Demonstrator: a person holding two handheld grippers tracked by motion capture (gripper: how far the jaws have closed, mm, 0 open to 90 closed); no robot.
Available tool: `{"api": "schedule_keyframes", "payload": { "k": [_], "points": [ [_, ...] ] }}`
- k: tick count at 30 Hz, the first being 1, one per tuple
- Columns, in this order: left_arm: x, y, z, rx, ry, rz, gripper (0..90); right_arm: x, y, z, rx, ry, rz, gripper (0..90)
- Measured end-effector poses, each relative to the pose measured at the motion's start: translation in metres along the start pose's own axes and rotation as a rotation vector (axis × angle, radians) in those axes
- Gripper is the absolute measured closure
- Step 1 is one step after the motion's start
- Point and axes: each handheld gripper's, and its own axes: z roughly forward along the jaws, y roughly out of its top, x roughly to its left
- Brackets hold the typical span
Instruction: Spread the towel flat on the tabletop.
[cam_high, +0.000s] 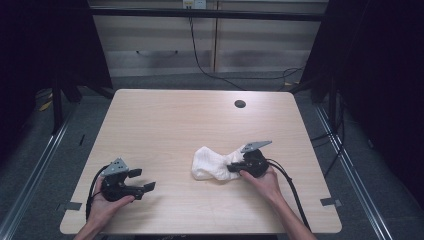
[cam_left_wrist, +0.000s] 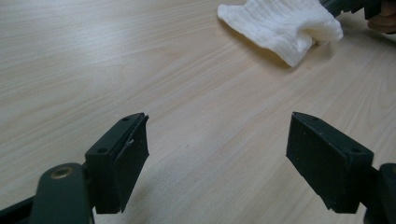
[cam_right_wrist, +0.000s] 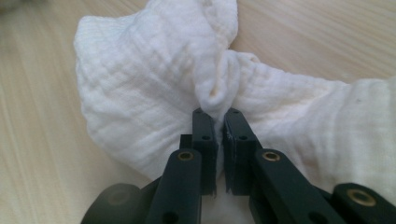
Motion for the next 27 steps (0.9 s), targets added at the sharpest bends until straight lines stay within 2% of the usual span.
{"api": "schedule_keyframes", "payload": {
  "k": [2, 4, 5, 8, 11, 13, 15, 19, 21, 22, 23, 27],
  "points": [
    [-0.001, 0.000, 0.000, 0.004, 0.002, 0.006, 21.3, 0.008, 0.000, 0.003, 0.002, 0.028, 0.002, 85.0],
    [-0.001, 0.001, 0.001, 0.011, 0.005, 0.011, 21.3, 0.011, 0.000, 0.004, 0.004, 0.037, 0.002, 85.0],
    [-0.001, 0.001, 0.001, 0.016, 0.003, 0.012, 22.1, 0.016, -0.001, 0.006, 0.002, 0.060, 0.011, 85.0],
    [-0.001, 0.001, 0.001, 0.024, 0.001, 0.012, 25.1, 0.021, 0.000, 0.008, 0.005, 0.065, 0.001, 85.0],
    [-0.002, 0.002, 0.002, 0.014, 0.006, 0.004, 26.3, 0.032, -0.001, 0.012, 0.010, 0.098, 0.010, 84.9],
    [-0.001, 0.003, 0.001, 0.011, 0.007, 0.003, 26.6, 0.036, -0.001, 0.013, 0.011, 0.101, 0.001, 84.9],
    [-0.001, 0.004, 0.002, 0.013, -0.005, -0.006, 28.1, 0.044, 0.000, 0.017, 0.012, 0.124, 0.002, 84.7],
    [-0.002, 0.008, 0.001, 0.013, -0.006, 0.002, 31.7, 0.053, 0.002, 0.022, 0.013, 0.143, -0.013, 83.7],
    [-0.004, 0.015, -0.003, -0.012, -0.002, 0.026, 33.9, 0.058, 0.003, 0.024, 0.018, 0.149, -0.015, 79.8],
    [-0.004, 0.015, -0.003, -0.012, -0.002, 0.026, 35.8, 0.058, 0.003, 0.024, 0.018, 0.149, -0.015, 79.8],
    [-0.005, 0.019, -0.004, -0.027, -0.001, 0.024, 37.2, 0.062, 0.005, 0.023, 0.026, 0.144, -0.031, 75.3],
    [-0.007, 0.023, 0.000, -0.011, -0.006, 0.041, 40.1, 0.066, 0.008, 0.017, 0.018, 0.140, -0.037, 67.1]
  ]
}}
